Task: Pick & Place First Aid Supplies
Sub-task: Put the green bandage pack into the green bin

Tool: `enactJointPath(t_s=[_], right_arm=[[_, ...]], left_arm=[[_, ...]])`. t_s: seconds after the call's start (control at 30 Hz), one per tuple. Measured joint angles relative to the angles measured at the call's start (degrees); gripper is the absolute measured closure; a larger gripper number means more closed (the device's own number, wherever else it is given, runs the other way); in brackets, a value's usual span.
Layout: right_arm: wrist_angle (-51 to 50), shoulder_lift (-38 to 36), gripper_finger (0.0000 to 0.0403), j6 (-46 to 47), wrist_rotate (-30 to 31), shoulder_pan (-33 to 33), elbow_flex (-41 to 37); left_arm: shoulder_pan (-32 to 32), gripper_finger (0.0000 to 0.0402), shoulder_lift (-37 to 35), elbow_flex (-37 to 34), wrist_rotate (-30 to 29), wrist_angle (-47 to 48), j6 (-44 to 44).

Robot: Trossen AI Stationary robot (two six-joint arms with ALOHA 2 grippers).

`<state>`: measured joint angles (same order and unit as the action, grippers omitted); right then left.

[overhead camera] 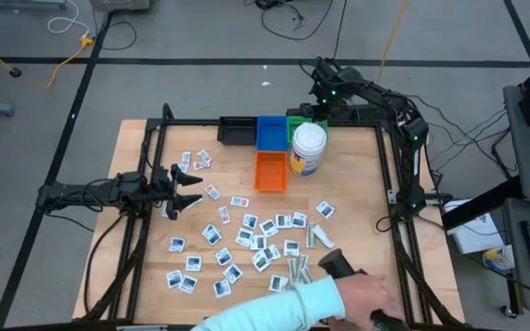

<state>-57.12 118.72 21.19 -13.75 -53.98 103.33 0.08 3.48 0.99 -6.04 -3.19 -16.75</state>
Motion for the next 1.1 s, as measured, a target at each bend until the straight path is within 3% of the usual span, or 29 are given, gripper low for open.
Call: enactJointPath(t_s=[0.17, 0.63, 0.77, 1.1], right_arm=[[-1.97, -1.76, 0.0260, -0.07, 0.65, -0.02, 0.00], [-18.49, -6.06, 0.0273, 0.90, 17.21, 0.11, -1.34], [-17.19, -10.08, 0.0277, 4.87, 21.23, 0.11, -6.75], [-6.59, -25.86, 0.0282, 13.21, 20.96, 1.68, -28.23]], left_arm=[[0.00, 0.0096, -0.01, 0.02, 0.00, 0.01, 0.01], [0.00, 0.0096, -0.01, 0.02, 0.01, 0.01, 0.02], [0.00, 0.0096, -0.01, 0.02, 0.00, 0.01, 0.02], [0.00, 0.0096, -0.01, 0.02, 0.00, 0.01, 0.02]])
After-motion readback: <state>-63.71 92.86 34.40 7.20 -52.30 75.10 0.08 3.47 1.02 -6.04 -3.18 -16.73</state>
